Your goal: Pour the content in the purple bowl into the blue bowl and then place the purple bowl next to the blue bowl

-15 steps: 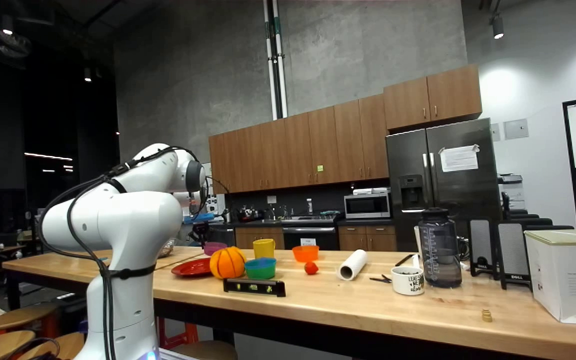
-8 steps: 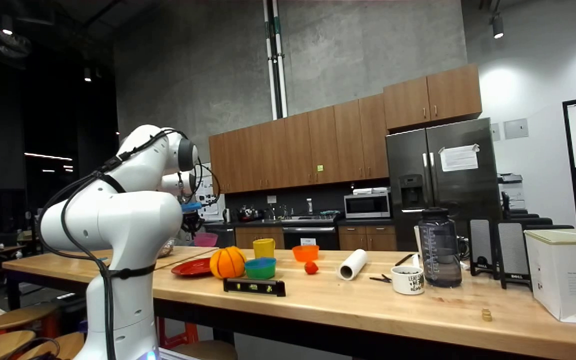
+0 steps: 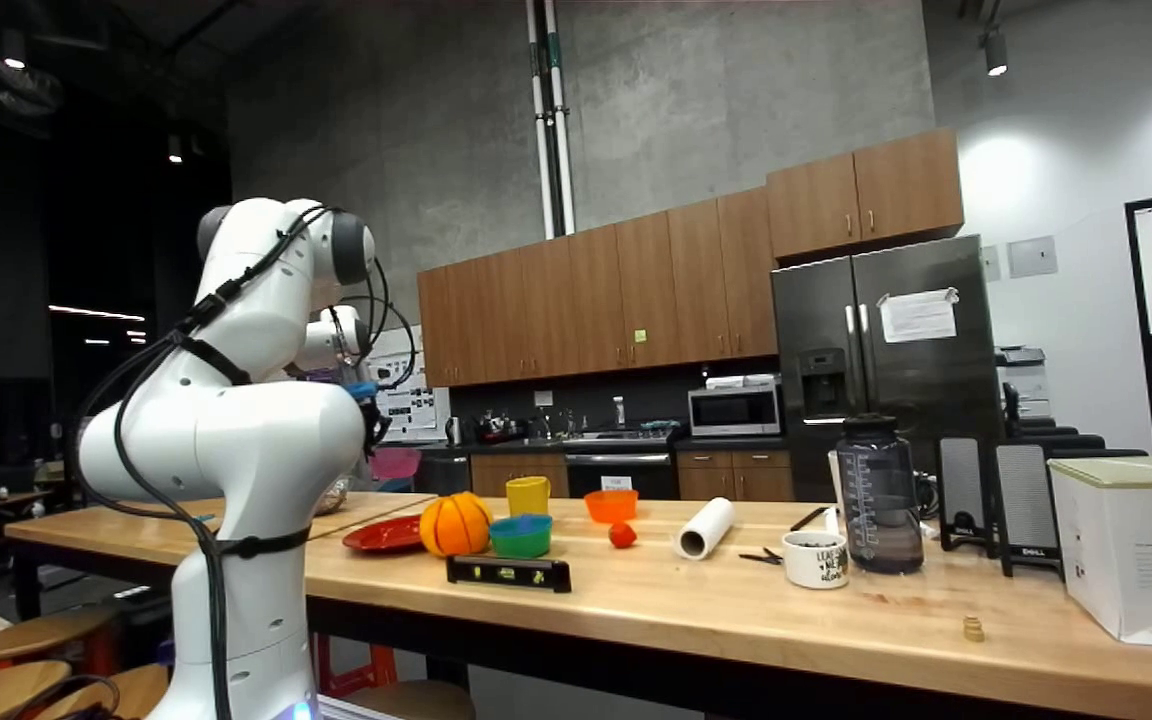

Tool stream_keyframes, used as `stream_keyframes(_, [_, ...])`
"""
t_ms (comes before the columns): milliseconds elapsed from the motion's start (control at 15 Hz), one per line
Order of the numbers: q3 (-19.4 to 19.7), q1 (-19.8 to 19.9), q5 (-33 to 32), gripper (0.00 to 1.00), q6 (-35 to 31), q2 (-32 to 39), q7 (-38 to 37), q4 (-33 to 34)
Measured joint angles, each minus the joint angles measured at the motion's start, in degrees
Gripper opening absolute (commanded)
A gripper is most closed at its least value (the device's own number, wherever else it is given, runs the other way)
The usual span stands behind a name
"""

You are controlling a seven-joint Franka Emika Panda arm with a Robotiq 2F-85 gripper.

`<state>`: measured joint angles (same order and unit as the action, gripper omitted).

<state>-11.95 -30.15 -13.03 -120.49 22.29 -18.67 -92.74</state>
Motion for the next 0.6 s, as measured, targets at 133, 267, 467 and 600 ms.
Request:
stream_keyframes(133, [0.0,1.0,1.1,0.01,-1.5,-4.4,-0.7,-5.6])
stream_keyframes(267, [-0.2,2.7,2.9,0.01,-3.7,-8.7,-0.6,-11.4])
stream_keyframes(467, [-0.5,6.5,7.5,0.01,-7.8,-15.2,2.0,-20.5])
stream_keyframes(600, [-0.4,9.6,11.6,0.01,-10.7,-19.5,6.4,-26.7])
